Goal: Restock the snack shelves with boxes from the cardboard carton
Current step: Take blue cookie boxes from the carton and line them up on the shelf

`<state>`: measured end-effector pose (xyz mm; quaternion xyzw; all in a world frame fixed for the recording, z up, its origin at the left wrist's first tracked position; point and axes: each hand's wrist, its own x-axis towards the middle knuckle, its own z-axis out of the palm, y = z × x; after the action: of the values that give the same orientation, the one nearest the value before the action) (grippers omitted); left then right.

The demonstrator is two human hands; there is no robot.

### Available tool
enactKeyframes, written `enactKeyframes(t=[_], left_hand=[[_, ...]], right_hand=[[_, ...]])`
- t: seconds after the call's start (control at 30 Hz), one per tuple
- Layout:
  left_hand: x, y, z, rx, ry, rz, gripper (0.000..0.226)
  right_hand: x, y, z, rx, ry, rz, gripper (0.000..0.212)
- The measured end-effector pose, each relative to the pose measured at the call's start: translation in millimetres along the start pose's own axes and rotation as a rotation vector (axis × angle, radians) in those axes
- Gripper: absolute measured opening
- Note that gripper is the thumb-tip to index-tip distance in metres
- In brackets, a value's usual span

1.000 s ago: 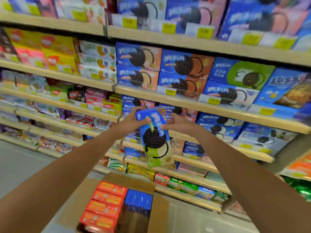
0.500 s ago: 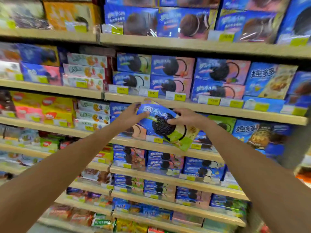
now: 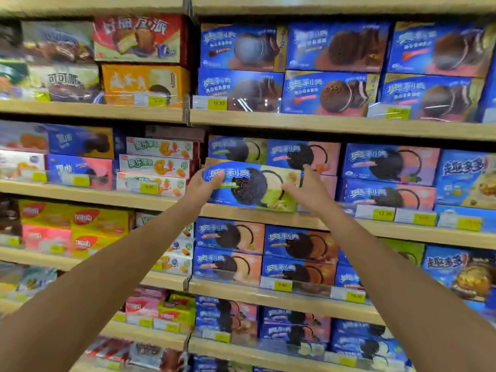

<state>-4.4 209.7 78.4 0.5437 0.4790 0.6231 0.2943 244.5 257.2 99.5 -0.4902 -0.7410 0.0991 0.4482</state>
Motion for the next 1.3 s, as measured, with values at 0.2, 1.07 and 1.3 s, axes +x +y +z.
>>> enactKeyframes(t=[0.2, 1.07, 1.3], left_hand=[[42.5, 0.7, -14.0, -0.059, 0.128, -0.027, 0.057], [164.0, -19.7, -23.7, 0.360, 0.306, -0.004, 0.055], [158.1, -24.5, -18.5, 0.276, 0.240, 0.012, 0.047]], right_hand=[[30.2, -15.6, 43.4, 0.273, -0.018, 0.118, 0.035], [123.6, -18.1, 101.7, 0.283, 0.007, 0.201, 0.069], [120.0, -16.7, 97.1, 0.110, 0.038, 0.116, 0.044]])
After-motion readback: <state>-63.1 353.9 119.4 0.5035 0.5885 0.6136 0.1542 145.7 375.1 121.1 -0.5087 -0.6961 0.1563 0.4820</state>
